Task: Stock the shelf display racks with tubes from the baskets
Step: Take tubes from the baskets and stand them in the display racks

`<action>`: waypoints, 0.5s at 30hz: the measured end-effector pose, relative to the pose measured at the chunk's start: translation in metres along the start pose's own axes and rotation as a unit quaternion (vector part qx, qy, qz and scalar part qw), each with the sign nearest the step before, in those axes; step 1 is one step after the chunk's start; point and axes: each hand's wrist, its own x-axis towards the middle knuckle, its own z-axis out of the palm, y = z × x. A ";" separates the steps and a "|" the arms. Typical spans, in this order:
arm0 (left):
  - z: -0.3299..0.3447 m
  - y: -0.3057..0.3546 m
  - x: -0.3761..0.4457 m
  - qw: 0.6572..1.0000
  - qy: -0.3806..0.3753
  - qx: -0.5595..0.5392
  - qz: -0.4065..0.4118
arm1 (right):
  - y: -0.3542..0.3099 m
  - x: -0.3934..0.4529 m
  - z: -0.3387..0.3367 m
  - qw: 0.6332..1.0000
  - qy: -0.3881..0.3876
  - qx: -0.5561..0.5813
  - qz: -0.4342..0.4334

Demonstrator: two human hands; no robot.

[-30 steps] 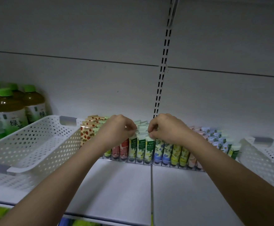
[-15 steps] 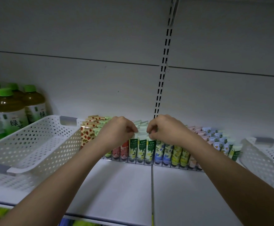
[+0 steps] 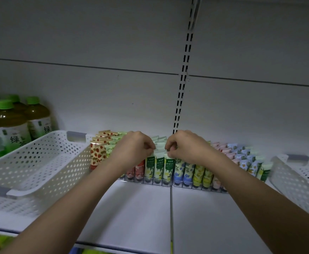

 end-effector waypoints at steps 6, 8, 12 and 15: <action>0.002 0.002 -0.001 1.000 0.009 -0.002 0.002 | 0.001 0.002 0.000 1.000 -0.002 0.010 -0.004; 0.001 0.000 0.000 1.000 0.020 -0.020 -0.002 | 0.003 0.003 -0.002 0.999 0.007 0.033 -0.009; -0.010 -0.010 0.010 0.997 0.055 -0.054 -0.031 | 0.010 0.009 -0.015 0.997 0.053 0.063 -0.001; -0.015 -0.013 0.022 0.999 0.006 -0.028 -0.037 | 0.011 0.015 -0.018 0.998 0.043 0.033 -0.014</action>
